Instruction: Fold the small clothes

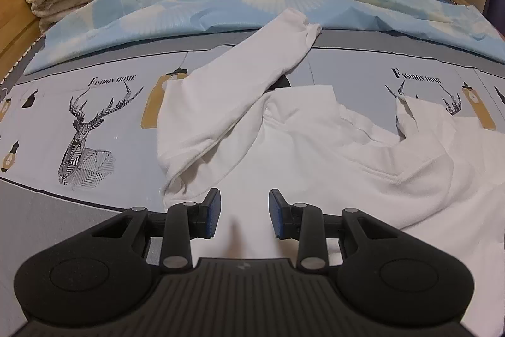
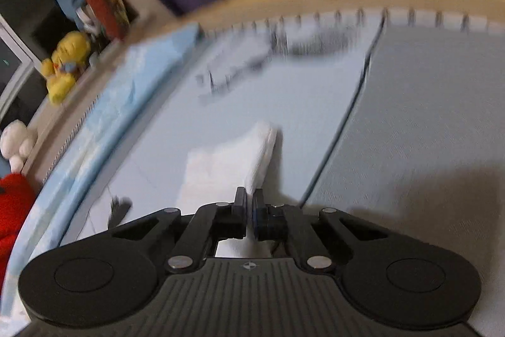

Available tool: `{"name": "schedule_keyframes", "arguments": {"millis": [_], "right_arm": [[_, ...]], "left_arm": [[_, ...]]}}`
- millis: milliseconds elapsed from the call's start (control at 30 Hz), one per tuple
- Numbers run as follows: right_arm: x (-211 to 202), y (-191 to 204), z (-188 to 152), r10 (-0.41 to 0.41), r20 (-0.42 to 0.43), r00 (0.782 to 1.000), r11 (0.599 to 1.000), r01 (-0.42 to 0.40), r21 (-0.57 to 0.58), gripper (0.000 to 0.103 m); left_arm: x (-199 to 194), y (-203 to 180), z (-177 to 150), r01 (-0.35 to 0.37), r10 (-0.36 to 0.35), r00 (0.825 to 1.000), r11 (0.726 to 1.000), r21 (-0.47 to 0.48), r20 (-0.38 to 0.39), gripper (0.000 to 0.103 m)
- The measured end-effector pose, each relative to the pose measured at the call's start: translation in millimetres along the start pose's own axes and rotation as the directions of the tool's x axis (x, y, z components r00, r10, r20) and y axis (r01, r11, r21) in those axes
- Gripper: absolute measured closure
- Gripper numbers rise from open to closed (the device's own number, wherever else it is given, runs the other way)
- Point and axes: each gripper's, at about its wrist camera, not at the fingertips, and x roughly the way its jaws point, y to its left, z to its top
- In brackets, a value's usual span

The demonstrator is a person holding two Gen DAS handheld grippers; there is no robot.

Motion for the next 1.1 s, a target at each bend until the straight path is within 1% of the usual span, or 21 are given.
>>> {"name": "schedule_keyframes", "arguments": {"millis": [33, 100, 200, 267, 367, 400, 433, 533, 567, 600, 667, 733, 800, 833, 867, 900, 933, 967, 1000, 1033, 1100], "right_arm": [[-13, -3, 6, -0.024, 0.104, 0.994, 0.999, 0.022, 0.023, 0.101], [-20, -12, 9, -0.144, 0.166, 0.975, 0.988, 0.132, 0.080, 0.100], [-4, -47, 0, -0.303, -0.008, 0.953, 0.934, 0.299, 0.197, 0.095], [-11, -64, -5, -0.289, 0.000, 0.957, 0.922, 0.278, 0.271, 0.099], [-11, -51, 0, -0.327, 0.002, 0.945, 0.930, 0.321, 0.179, 0.095], [-12, -47, 1, -0.352, 0.006, 0.936, 0.925, 0.347, 0.156, 0.098], [-14, -43, 2, -0.410, 0.005, 0.912, 0.904, 0.406, 0.135, 0.098], [-29, -23, 7, -0.596, 0.060, 0.801, 0.801, 0.587, 0.119, 0.093], [-35, -13, 8, -0.607, 0.095, 0.789, 0.794, 0.597, 0.109, 0.091], [-41, 1, 10, -0.592, 0.136, 0.794, 0.806, 0.587, 0.081, 0.088], [-51, 33, 9, -0.516, 0.207, 0.831, 0.849, 0.529, -0.007, 0.087], [-61, 74, 1, -0.374, 0.232, 0.898, 0.906, 0.407, -0.114, 0.087], [-61, 120, -18, -0.138, 0.131, 0.982, 0.951, 0.168, -0.259, 0.077], [-56, 146, -33, -0.004, 0.015, 1.000, 0.941, 0.009, -0.340, 0.069], [-51, 170, -52, 0.111, -0.130, 0.985, 0.907, -0.154, -0.392, 0.064], [-45, 192, -76, 0.205, -0.289, 0.935, 0.855, -0.315, -0.412, 0.058], [-43, 212, -103, 0.262, -0.418, 0.870, 0.797, -0.439, -0.414, 0.057], [-43, 227, -126, 0.272, -0.488, 0.829, 0.750, -0.501, -0.432, 0.057], [-44, 241, -150, 0.258, -0.535, 0.805, 0.703, -0.536, -0.467, 0.057], [-43, 255, -173, 0.225, -0.570, 0.790, 0.664, -0.552, -0.503, 0.057], [-40, 269, -204, 0.182, -0.615, 0.768, 0.647, -0.564, -0.513, 0.057]], "left_arm": [[1, 0, 1, -0.001, 0.001, 1.000, 1.000, -0.001, 0.000, 0.066], [1, 0, 2, 0.003, -0.003, 1.000, 1.000, -0.002, 0.000, 0.066], [0, -1, 2, 0.014, -0.014, 1.000, 1.000, 0.008, 0.005, 0.066], [0, -1, 2, 0.018, -0.018, 1.000, 1.000, 0.007, 0.003, 0.066], [-1, 0, 1, 0.022, -0.022, 1.000, 1.000, 0.007, -0.002, 0.066], [-1, 1, 1, 0.023, -0.023, 1.000, 1.000, 0.007, -0.003, 0.066], [-2, 2, 1, 0.025, -0.025, 1.000, 1.000, 0.006, -0.002, 0.066], [-2, 9, 4, 0.028, -0.028, 1.000, 0.999, -0.019, -0.006, 0.066], [-2, 11, 4, 0.029, -0.029, 1.000, 0.999, -0.028, -0.007, 0.066], [-2, 14, 4, 0.029, -0.030, 1.000, 0.999, -0.039, -0.008, 0.066], [-4, 20, 6, 0.029, -0.029, 1.000, 0.998, -0.063, -0.006, 0.066], [-7, 25, 8, 0.032, -0.032, 0.999, 0.996, -0.082, -0.001, 0.066], [-10, 32, 10, 0.032, -0.031, 0.999, 0.994, -0.107, 0.003, 0.066], [-11, 34, 11, 0.031, -0.031, 1.000, 0.993, -0.115, 0.005, 0.066], [-12, 36, 12, 0.030, -0.030, 1.000, 0.992, -0.122, 0.006, 0.066], [-12, 37, 12, 0.029, -0.028, 1.000, 0.992, -0.127, 0.006, 0.066], [-13, 38, 12, 0.028, -0.028, 1.000, 0.991, -0.129, 0.006, 0.066], [-13, 39, 12, 0.028, -0.028, 1.000, 0.991, -0.131, 0.006, 0.066], [-14, 39, 12, 0.028, -0.028, 1.000, 0.991, -0.131, 0.006, 0.066], [-14, 40, 11, 0.027, -0.026, 1.000, 0.991, -0.131, 0.006, 0.066], [-14, 41, 11, 0.025, -0.024, 1.000, 0.990, -0.136, 0.005, 0.066]]}}
